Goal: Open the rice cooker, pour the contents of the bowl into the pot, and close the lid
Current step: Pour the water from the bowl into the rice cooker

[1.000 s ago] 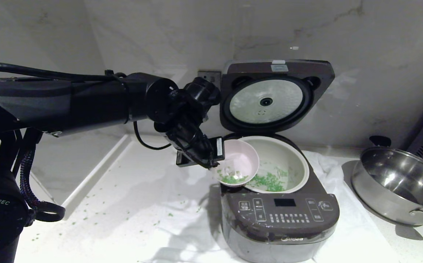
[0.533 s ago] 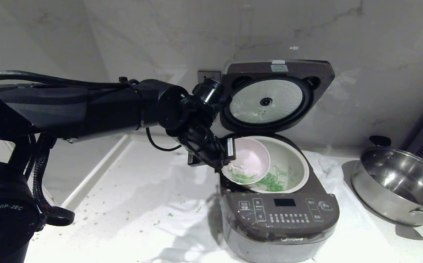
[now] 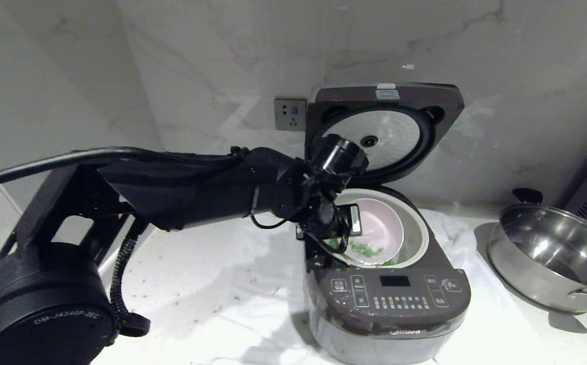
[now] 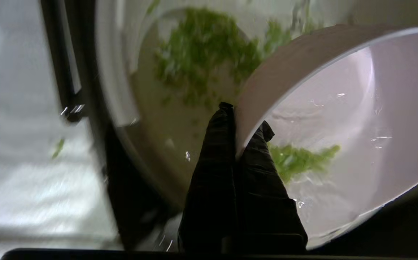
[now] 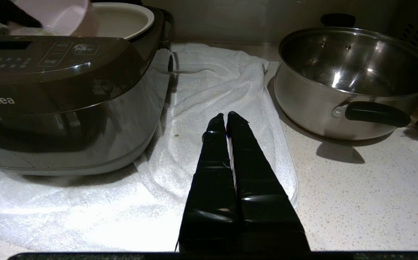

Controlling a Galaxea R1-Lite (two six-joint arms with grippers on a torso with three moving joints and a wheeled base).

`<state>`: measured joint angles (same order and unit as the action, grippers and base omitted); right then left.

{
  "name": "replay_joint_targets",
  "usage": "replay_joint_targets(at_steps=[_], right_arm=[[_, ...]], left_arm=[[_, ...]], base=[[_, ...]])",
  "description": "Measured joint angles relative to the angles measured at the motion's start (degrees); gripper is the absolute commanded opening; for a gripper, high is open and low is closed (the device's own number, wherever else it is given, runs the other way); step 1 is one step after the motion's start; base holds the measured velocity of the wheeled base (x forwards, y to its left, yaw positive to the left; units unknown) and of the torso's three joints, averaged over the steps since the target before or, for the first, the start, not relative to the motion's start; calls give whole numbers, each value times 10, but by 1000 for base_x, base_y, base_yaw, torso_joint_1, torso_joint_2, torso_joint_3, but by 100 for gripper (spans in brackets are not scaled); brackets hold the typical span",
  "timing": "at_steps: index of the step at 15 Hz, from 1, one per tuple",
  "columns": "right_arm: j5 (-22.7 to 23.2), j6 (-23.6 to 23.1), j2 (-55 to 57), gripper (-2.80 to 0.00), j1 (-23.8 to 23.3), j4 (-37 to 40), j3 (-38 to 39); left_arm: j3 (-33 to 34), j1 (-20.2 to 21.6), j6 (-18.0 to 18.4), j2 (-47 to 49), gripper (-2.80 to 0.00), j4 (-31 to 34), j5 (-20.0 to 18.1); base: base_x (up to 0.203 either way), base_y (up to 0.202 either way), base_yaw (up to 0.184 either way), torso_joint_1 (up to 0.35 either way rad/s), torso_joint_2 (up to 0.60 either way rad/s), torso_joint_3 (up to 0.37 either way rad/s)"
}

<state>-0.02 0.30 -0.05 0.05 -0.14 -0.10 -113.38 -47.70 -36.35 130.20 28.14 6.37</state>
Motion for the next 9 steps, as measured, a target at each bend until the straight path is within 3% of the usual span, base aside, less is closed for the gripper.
replay_joint_targets(at_steps=[5, 9], right_arm=[[0, 1, 0, -280, 0, 0, 0], [0, 0, 0, -280, 0, 0, 0]], left_arm=[[23, -10, -39, 25, -280, -156, 68], [116, -9, -35, 35, -280, -372, 86]], base=[[0, 0, 0, 0, 0, 0], [0, 0, 0, 0, 0, 0]])
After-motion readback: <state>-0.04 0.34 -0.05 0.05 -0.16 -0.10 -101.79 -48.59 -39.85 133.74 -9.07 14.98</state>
